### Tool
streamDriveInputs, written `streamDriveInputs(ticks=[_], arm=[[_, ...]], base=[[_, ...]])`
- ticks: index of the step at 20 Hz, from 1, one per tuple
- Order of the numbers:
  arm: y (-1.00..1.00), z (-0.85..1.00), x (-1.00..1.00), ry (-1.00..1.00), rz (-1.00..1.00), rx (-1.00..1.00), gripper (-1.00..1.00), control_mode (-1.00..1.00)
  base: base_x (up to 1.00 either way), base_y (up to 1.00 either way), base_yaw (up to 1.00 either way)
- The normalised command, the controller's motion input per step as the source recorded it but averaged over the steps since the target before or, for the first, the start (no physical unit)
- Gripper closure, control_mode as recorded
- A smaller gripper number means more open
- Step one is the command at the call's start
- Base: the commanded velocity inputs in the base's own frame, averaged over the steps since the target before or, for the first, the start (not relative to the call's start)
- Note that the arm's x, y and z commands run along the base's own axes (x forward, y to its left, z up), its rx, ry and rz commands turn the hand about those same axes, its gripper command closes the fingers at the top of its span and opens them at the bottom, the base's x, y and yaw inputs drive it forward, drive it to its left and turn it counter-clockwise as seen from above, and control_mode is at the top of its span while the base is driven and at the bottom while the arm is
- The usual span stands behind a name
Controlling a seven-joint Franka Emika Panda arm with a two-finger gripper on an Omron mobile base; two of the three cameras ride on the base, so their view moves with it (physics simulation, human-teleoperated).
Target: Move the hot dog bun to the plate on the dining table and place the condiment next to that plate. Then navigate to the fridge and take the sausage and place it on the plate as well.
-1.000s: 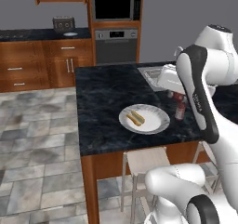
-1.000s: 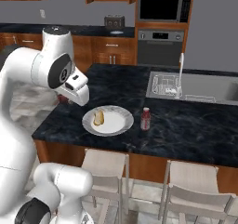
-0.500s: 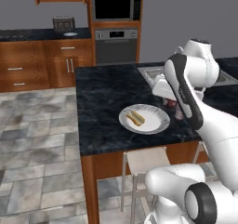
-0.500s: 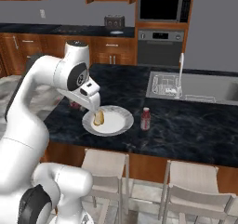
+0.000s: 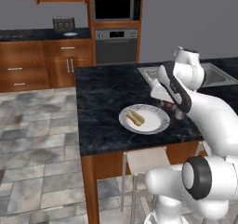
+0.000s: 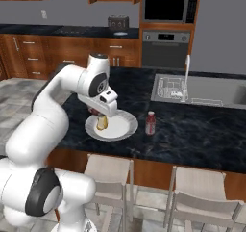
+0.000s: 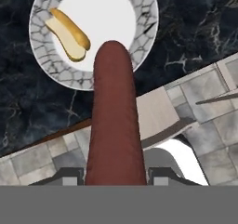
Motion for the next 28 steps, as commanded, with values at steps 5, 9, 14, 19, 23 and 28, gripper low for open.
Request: streamDriveInputs(ticks=[5, 9, 14, 19, 23, 28], arm=[[-0.08, -0.58, 0.64, 0.02, -0.04, 0.0, 1.0, -1.0], [0.0, -0.55, 0.68, 0.0, -0.07, -0.01, 1.0, -1.0], [0.0, -0.6, 0.59, 0.0, -0.06, -0.03, 1.0, -1.0], [0.0, -0.56, 0.41, 0.0, -0.04, -0.03, 1.0, -1.0], [0.0, -0.52, 0.33, 0.0, -0.04, -0.04, 1.0, -1.0], [0.0, -0.35, 0.27, -0.01, -0.04, -0.06, 1.0, -1.0]], base=[[0.0, 0.0, 0.0], [0.0, 0.0, 0.0], [0.0, 0.0, 0.0], [0.0, 0.0, 0.0], [0.0, 0.0, 0.0], [0.0, 0.0, 0.0]])
